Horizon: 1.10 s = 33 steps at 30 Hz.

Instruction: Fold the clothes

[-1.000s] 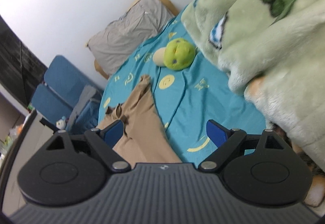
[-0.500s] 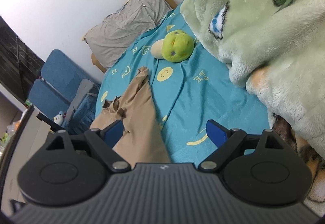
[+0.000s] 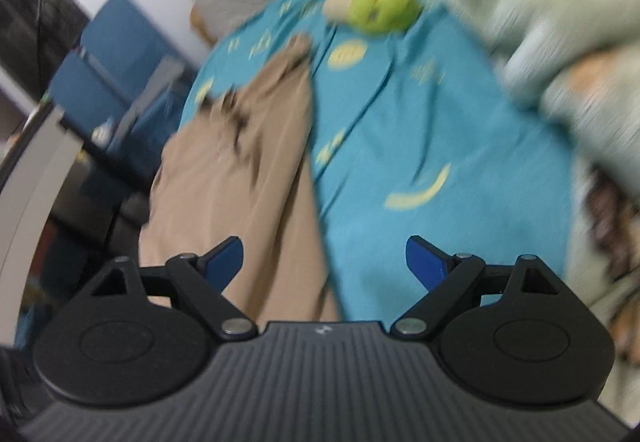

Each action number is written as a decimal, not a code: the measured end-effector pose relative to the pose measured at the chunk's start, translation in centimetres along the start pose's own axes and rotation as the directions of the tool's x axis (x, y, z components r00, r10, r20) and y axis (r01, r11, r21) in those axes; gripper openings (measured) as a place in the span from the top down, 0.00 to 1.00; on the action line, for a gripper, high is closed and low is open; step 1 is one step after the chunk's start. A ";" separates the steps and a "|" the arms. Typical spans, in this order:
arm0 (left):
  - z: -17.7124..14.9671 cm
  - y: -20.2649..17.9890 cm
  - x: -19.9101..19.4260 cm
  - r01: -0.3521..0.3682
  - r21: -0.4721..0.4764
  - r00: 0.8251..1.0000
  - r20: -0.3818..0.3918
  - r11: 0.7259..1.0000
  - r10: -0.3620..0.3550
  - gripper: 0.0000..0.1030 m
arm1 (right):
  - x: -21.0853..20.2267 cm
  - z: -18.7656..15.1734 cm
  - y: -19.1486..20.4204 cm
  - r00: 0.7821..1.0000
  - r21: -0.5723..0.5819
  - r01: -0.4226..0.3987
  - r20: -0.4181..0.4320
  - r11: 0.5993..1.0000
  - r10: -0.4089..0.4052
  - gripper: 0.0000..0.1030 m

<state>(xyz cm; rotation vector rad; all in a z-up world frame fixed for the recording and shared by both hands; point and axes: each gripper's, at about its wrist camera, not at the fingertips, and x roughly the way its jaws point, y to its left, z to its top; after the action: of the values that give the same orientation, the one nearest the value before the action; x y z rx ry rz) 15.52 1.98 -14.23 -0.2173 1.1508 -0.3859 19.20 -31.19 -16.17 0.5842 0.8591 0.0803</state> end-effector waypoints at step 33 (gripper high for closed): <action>-1.1 4.1 -8.2 -0.295 -0.027 0.935 -0.215 0.955 0.282 0.95 | -2.1 -7.1 7.1 0.929 -0.257 0.101 -0.321 0.961 -0.183 0.93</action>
<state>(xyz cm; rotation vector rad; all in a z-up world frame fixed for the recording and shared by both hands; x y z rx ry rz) 12.37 9.10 -9.29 -0.0561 1.3811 -0.1154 13.77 -22.62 -14.70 0.2825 1.2099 0.1527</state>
